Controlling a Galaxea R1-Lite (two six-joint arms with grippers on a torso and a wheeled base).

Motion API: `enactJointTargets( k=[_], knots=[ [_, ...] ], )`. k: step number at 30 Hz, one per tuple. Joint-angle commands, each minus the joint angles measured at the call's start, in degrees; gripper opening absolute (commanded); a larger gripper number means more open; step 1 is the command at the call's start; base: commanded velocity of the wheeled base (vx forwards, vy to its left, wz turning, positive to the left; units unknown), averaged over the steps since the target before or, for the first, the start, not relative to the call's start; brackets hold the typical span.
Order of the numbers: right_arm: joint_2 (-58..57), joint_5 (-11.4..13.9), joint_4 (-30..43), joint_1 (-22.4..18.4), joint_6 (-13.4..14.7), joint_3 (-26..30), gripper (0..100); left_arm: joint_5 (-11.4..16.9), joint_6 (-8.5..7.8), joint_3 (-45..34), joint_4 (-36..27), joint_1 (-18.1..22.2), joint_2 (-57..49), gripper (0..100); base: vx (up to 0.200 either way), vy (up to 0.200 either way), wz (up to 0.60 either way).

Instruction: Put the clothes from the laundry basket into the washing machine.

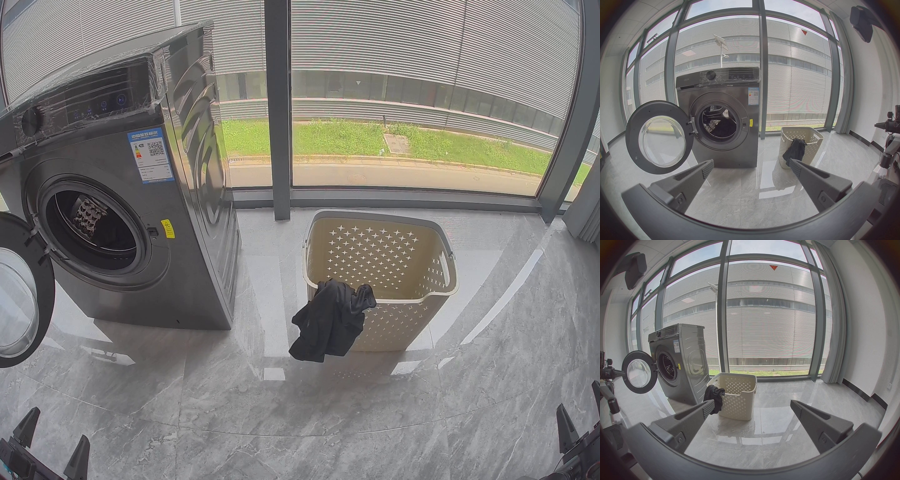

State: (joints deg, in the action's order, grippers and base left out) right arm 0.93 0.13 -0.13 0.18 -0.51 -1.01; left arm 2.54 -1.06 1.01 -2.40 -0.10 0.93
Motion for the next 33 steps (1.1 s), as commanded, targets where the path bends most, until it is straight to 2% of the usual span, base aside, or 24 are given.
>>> enactJointTargets(
  k=[1, 5, 8, 26, 33],
  knots=[
    [-0.93, 0.04, -0.04, -0.01, -0.02, 1.01, 100, 0.01, 0.01, -0.92, -0.06, 0.01, -0.93, 100, 0.0, 0.0, 0.0],
    [-0.93, 0.31, -0.04, -0.01, 0.07, 1.01, 100, 0.1, 0.09, -0.92, 0.03, 0.01, -0.93, 100, 0.0, 0.0, 0.0],
    [-0.93, 0.39, -0.04, -0.01, 0.16, 1.01, 100, 0.1, 0.09, -0.92, -0.06, 0.01, -0.93, 100, 0.0, 0.0, -0.6],
    [-0.93, 0.39, -0.04, -0.01, 0.16, 1.01, 100, 0.1, 0.09, -0.92, -0.06, 0.01, -0.93, 100, 0.0, 0.0, 0.0],
    [-0.93, 0.39, -0.04, -0.01, 0.16, 1.01, 100, 0.1, 0.09, -0.92, -0.06, 0.01, -0.93, 100, 0.0, 0.0, -0.51]
  ],
)
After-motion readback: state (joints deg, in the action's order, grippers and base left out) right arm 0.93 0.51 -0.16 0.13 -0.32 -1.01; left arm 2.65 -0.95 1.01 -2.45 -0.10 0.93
